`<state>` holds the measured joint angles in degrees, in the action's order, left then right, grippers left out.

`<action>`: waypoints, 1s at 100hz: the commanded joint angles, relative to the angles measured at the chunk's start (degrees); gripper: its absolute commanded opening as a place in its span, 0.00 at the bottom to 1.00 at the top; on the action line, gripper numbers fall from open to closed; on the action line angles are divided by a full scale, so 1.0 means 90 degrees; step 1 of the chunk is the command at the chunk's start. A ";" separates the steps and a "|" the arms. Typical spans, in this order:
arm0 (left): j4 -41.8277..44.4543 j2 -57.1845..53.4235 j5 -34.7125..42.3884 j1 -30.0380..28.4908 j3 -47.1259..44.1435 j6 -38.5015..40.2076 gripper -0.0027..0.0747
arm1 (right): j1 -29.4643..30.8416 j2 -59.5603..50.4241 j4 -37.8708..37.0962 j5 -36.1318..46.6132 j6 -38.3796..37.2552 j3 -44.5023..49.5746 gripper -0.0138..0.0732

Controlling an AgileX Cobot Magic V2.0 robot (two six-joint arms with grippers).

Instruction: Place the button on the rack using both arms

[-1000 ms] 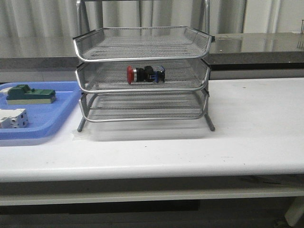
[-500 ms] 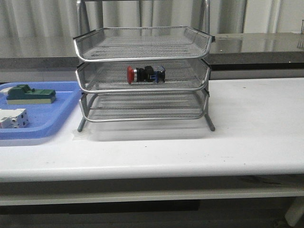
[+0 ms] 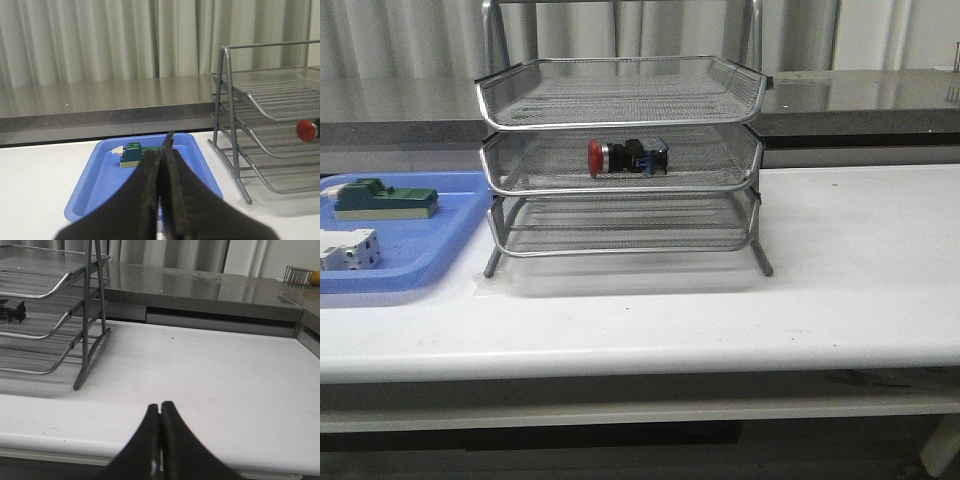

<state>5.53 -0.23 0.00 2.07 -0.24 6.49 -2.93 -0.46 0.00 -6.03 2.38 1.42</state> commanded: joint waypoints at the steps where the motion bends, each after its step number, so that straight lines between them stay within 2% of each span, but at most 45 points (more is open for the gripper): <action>1: 0.0010 -0.0202 0.0486 -0.0078 -0.0209 0.0069 0.01 | 0.0045 -0.0117 -0.0070 0.0529 0.0017 0.0019 0.09; 100: -0.0091 -0.0202 0.0486 -0.0148 -0.0209 0.0069 0.01 | 0.0045 -0.0117 -0.0070 0.0529 0.0017 0.0019 0.09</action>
<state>5.25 -0.23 0.00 0.73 -0.24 6.58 -2.93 -0.56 0.00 -5.94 2.38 1.42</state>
